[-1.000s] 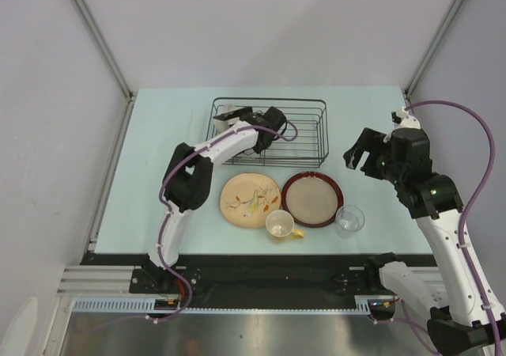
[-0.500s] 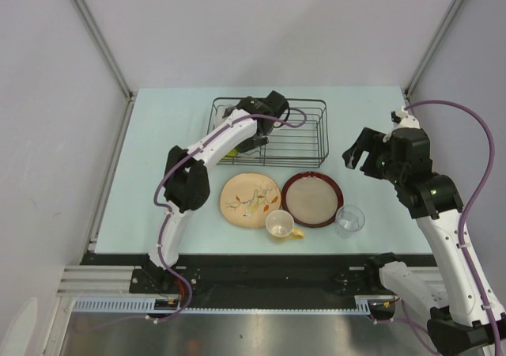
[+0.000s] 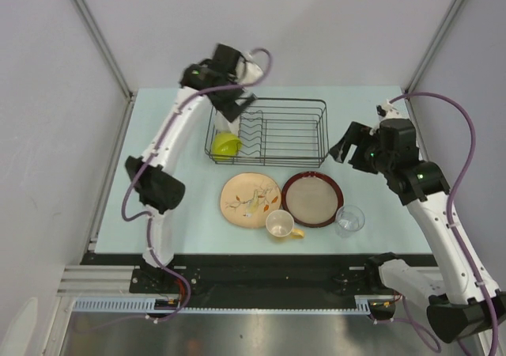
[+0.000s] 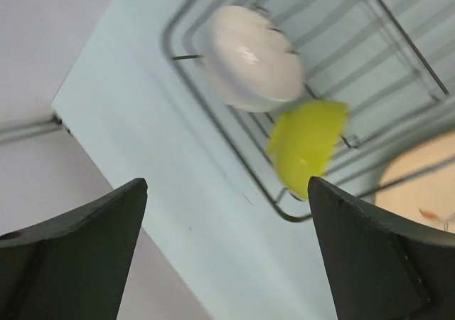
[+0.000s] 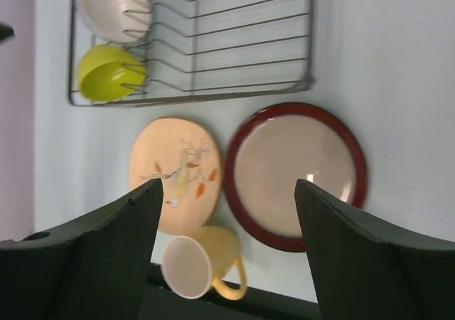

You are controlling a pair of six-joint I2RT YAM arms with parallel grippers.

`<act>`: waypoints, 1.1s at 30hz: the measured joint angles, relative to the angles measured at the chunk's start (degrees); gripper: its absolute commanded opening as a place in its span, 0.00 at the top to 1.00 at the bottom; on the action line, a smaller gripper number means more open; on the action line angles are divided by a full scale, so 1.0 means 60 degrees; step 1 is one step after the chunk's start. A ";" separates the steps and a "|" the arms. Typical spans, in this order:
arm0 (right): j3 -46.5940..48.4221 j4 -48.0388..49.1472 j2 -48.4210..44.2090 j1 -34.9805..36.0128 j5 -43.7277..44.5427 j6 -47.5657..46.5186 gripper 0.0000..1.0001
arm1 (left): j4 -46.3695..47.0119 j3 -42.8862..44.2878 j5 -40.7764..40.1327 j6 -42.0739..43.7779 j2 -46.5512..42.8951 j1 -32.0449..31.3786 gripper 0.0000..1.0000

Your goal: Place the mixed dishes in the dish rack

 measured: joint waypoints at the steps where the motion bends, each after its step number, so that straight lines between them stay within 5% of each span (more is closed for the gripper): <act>1: 0.0000 0.0350 0.0262 0.0204 -0.0229 0.0244 0.21 | 0.0339 -0.0131 0.0208 -0.0299 -0.0357 0.0616 0.02; 7: -0.0004 0.3657 0.3016 0.1730 -0.1934 0.2211 0.22 | 0.2368 -0.3530 0.0135 -0.1679 -0.2798 0.3424 0.05; 13: 0.0229 0.6790 0.6098 0.2790 -0.3417 0.4528 0.22 | 0.3850 -0.6277 -0.0605 -0.1865 -0.3136 0.3158 0.07; 24: 0.2182 0.8870 0.8903 0.3340 -0.3920 0.6575 0.26 | 0.4896 -0.6597 -0.0525 -0.2477 -0.1978 0.3453 0.09; 33: 0.4164 0.8655 1.0564 0.3603 -0.3872 0.7136 0.28 | 0.5016 -0.6579 -0.0219 -0.2721 -0.1395 0.3588 0.09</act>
